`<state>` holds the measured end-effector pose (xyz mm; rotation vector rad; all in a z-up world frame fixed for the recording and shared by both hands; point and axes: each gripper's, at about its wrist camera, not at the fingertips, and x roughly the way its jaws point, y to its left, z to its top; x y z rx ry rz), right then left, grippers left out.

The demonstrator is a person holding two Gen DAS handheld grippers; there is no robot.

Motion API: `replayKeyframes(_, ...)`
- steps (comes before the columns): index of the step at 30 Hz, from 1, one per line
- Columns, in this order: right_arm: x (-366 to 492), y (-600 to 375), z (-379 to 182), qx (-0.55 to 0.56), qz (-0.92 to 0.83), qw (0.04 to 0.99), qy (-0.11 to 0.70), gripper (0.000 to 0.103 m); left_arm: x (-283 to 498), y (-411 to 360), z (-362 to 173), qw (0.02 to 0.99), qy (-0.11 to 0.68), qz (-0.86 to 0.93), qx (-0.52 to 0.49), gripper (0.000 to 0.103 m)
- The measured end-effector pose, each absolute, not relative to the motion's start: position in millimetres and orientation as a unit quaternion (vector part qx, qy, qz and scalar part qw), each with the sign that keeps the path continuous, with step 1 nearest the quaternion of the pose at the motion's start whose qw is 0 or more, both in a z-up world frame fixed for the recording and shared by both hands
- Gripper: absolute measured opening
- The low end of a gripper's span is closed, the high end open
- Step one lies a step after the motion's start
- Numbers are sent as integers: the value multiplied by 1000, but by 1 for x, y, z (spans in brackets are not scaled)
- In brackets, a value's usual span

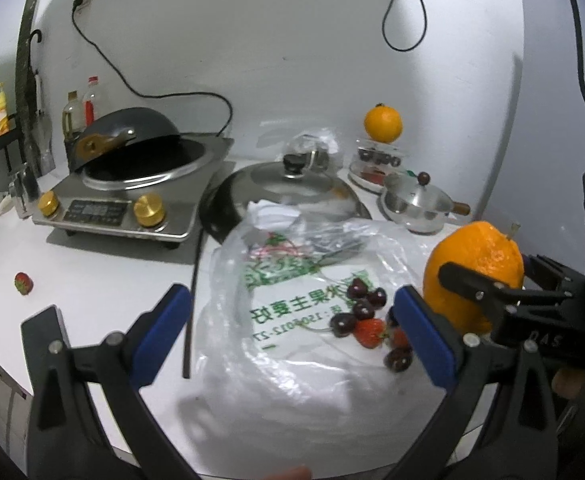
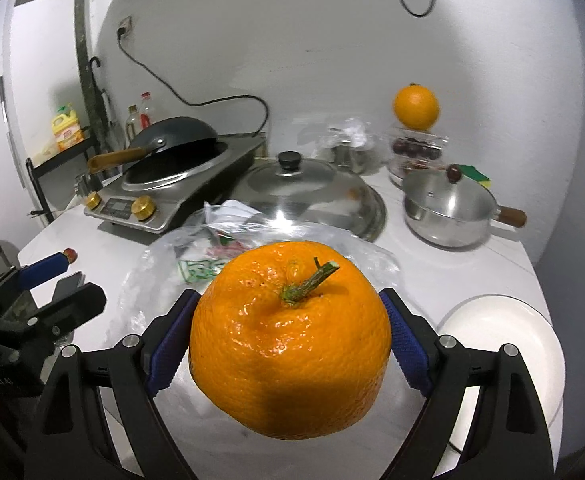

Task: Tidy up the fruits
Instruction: 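Carry the orange with the right gripper and set it on the white plate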

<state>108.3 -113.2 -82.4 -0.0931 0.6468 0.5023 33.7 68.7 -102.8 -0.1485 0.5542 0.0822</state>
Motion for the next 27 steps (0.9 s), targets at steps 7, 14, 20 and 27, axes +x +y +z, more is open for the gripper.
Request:
replayKeyframes(7, 109, -149, -84, -33, 224, 921, 316, 90, 43, 41, -101, 958, 279, 24, -62, 102)
replayKeyframes(14, 113, -178, -87, -25, 211, 924, 318, 90, 57, 13, -105, 956, 288, 11, -58, 102)
replayKeyframes(20, 124, -204, -93, -17, 196, 926, 321, 90, 72, -6, -107, 954, 297, 4, -49, 102)
replayKeyframes(27, 145, -229, -103, -9, 178, 927, 331, 90, 93, -22, -112, 950, 309, 0, -40, 102)
